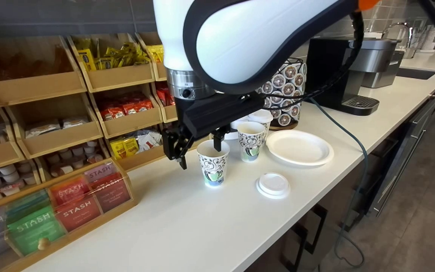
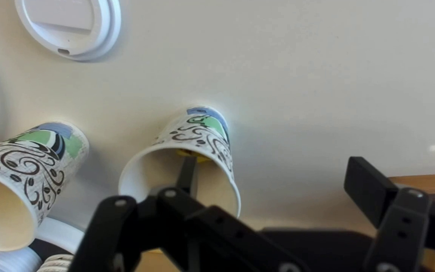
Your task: Pick up the leftmost paper cup and pour its contents into the paper cup to the immediate right, put the paper cup back on the kitchen counter
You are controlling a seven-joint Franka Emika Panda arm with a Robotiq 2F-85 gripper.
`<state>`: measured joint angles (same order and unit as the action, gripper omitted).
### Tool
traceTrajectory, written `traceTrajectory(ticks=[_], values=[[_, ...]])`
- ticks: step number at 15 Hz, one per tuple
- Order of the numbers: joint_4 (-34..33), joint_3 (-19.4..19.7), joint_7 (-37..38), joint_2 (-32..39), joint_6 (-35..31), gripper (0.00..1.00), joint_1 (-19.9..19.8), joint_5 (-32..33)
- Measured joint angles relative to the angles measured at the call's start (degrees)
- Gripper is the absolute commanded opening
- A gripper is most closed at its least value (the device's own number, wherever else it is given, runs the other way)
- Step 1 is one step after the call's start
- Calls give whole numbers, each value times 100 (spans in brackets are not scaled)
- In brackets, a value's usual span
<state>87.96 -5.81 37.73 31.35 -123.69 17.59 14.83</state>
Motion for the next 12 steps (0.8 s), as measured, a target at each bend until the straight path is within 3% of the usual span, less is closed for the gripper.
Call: traceTrajectory(ticks=[11,12], values=[[-266,297,-525,333,-610,99,15,-87],[-306,300,-567,379,-610,86,11,-132]])
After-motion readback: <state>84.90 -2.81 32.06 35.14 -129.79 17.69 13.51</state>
